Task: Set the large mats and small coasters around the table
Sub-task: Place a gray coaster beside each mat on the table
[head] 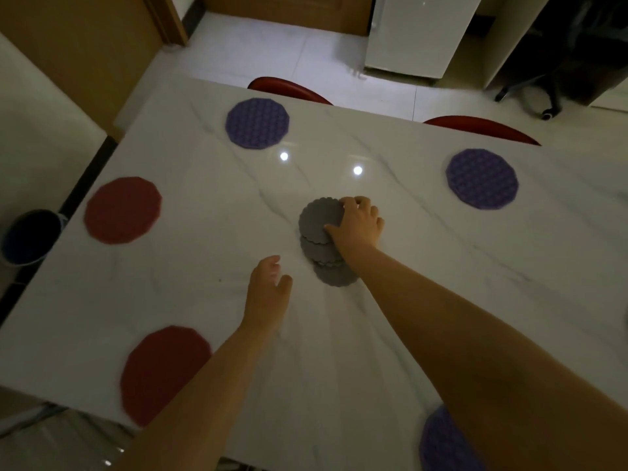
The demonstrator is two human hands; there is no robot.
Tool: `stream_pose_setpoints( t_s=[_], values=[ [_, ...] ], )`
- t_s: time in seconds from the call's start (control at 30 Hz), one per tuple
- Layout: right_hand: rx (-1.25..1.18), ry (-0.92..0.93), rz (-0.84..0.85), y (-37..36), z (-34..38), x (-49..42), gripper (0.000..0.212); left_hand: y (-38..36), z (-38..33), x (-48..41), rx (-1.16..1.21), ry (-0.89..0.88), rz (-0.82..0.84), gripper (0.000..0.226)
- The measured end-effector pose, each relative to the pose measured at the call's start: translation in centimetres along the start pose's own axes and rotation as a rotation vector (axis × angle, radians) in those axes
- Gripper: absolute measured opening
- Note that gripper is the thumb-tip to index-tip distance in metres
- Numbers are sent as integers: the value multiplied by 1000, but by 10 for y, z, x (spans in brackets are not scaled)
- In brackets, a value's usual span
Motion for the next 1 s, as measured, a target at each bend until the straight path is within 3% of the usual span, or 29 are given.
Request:
stream_pose_setpoints(
  t_s=[0.07,0.17,0.23,0.33,0.5,0.7,0.8,0.9,1.0],
  values=[
    [-142,9,3,7,0,6,41,-1,-2,1,95,27,-23,37],
    [-630,-211,163,23,-9,21,19,2,-6,2,597,286,-27,25],
    [-833,-296,251,31,-16,34,13,6,-6,3,851,418,-12,32],
    [-961,-324,408,35,-29,62,12,13,-4,4,929,458,36,35],
    [-1021,-382,572,20,-43,100,8,20,-6,10,929,425,133,22],
    [-910,-324,547,10,-36,104,8,26,4,15,747,371,191,20],
    [-787,-278,416,11,-27,86,12,31,8,13,781,368,158,20],
    [-293,-134,122,16,-24,54,41,35,10,15,813,357,125,20],
    [94,-80,82,13,-20,31,60,40,13,18,833,341,95,20]
  ],
)
Point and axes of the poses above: each hand's wrist, its own x-axis away from the middle knuckle, its own y-axis out of the back of the hand, z = x × y, the point moved 3 cm from there along -x, towards the middle knuckle, and after that the axes turned 15 degrees about -y, right-handed, at the moved point
